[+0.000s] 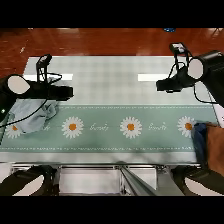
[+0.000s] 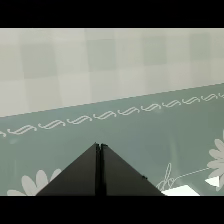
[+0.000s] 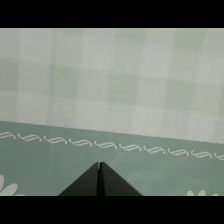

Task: Fold the shirts.

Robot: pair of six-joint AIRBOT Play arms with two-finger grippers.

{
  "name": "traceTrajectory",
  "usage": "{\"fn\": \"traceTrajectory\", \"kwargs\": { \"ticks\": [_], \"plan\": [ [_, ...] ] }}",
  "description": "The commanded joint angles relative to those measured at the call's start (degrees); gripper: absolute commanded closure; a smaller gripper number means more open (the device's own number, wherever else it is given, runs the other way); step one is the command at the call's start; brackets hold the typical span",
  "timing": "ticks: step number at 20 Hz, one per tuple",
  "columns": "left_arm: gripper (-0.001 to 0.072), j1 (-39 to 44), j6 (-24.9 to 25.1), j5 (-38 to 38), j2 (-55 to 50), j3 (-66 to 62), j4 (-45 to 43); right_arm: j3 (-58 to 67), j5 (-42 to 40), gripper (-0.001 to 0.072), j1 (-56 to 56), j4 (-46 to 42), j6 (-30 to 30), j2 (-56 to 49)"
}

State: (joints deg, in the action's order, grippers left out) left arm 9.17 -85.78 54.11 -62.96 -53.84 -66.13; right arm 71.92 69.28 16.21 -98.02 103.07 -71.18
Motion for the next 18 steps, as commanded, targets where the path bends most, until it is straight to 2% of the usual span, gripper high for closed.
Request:
{"fn": "traceTrajectory", "kwargs": {
  "ticks": [1,6,7,8,9,10,14,18],
  "plan": [
    [0.0678,0.0,0.0,-0.1,0.0,0.0,0.2,0.0,-5.0,0.0693,0.0,0.0,0.0,0.0],
    [0.0678,-0.2,0.1,-1.4,0.0,0.0,0.1,0.0,-10.1,0.0693,0.0,0.1,0.0,0.0],
    [0.0657,-0.8,0.1,-1.7,0.0,-0.6,-0.1,0.0,-10.4,0.0692,0.0,0.2,0.0,0.0],
    [0.0468,-2.0,0.1,-2.1,0.0,-1.8,-0.4,0.0,-10.3,0.0645,0.0,0.2,0.0,0.0],
    [0.0205,-3.3,-0.2,-2.1,0.0,-3.4,-1.2,0.0,-9.8,0.0458,0.0,0.2,0.0,0.0],
    [0.0199,-4.9,-0.2,-1.8,0.0,-5.4,-2.7,0.0,-9.9,0.0301,0.0,-0.4,-0.1,-0.1],
    [0.0199,-13.8,-0.4,2.6,0.0,-14.4,-13.1,0.0,-10.5,0.0292,0.0,-4.7,-0.1,-0.1],
    [0.0200,-25.4,-1.0,5.2,-0.7,-12.7,-18.4,0.0,-11.3,0.0293,0.0,-4.1,0.0,-0.1]
  ]
}}
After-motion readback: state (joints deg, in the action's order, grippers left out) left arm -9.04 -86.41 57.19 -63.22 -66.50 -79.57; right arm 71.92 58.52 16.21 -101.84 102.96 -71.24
